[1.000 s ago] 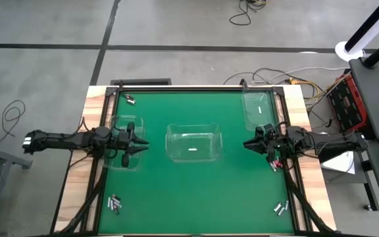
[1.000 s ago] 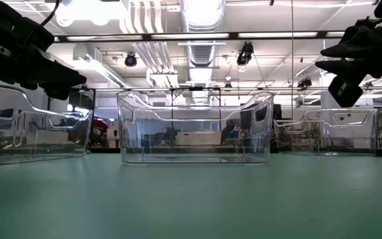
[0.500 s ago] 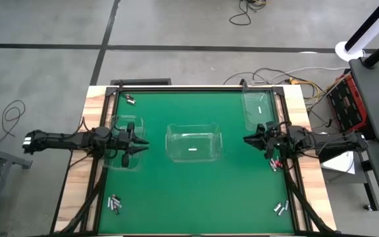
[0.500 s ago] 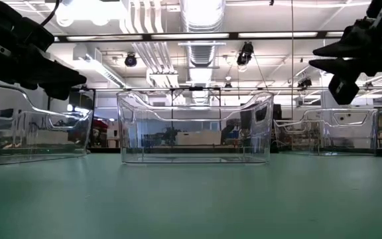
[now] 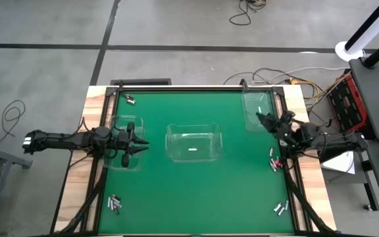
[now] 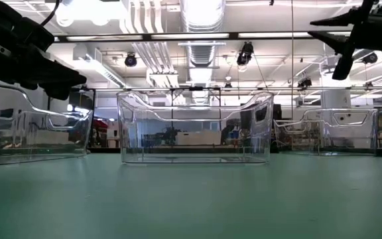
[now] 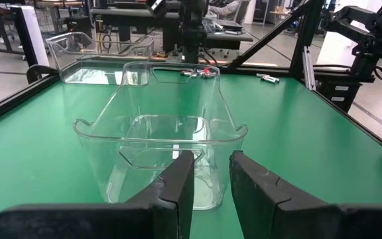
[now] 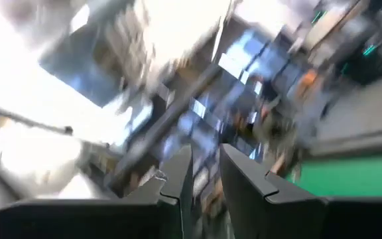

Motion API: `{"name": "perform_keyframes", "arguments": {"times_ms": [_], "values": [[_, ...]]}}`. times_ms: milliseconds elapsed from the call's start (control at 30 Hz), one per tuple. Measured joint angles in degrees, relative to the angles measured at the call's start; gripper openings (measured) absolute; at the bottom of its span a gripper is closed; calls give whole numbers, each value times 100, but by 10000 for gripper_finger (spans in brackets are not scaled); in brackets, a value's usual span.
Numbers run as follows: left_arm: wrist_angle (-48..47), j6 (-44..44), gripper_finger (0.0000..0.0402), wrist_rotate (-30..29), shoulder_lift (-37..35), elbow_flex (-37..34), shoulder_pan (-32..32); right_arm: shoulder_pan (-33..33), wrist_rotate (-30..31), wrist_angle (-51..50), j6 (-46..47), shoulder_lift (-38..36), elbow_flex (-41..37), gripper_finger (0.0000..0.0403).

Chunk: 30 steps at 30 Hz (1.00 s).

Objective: Sort batteries
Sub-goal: Put the silver battery into the top transparent bin

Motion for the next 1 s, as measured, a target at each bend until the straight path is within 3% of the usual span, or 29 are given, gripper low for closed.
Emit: {"name": "perform_keyframes", "arguments": {"times_ms": [100, 200, 300, 433, 533, 633, 767, 867, 1000], "values": [[0, 0, 77, 0, 0, 0, -1, -4, 244, 477, -154, -1, 45, 76], [-1, 0, 77, 0, 2, 0, 0, 2, 429, -27, 114, 107, 469, 85], [-1, 0, 77, 0, 0, -1, -1, 2, 440, -1837, 493, 453, 1294, 100], [1, 0, 77, 0, 0, 0, 0, 68, 202, -4345, 1665, 1531, 2659, 126], [1, 0, 77, 0, 1, 0, 0, 147, -465, -5657, 2362, 2527, 3643, 151], [1, 0, 77, 0, 0, -1, 1, 272, -1498, -6943, 3328, 3592, 4472, 176], [1, 0, 77, 0, 0, -1, -1, 595, -2757, -8315, 4293, 4870, 5172, 209], [-1, 0, 77, 0, 0, -1, -1, 667, -3426, -9073, 4415, 5637, 5395, 228], [-4, 0, 77, 0, 10, 0, 1, 649, -4188, -10001, 3908, 6376, 5473, 243]]}}
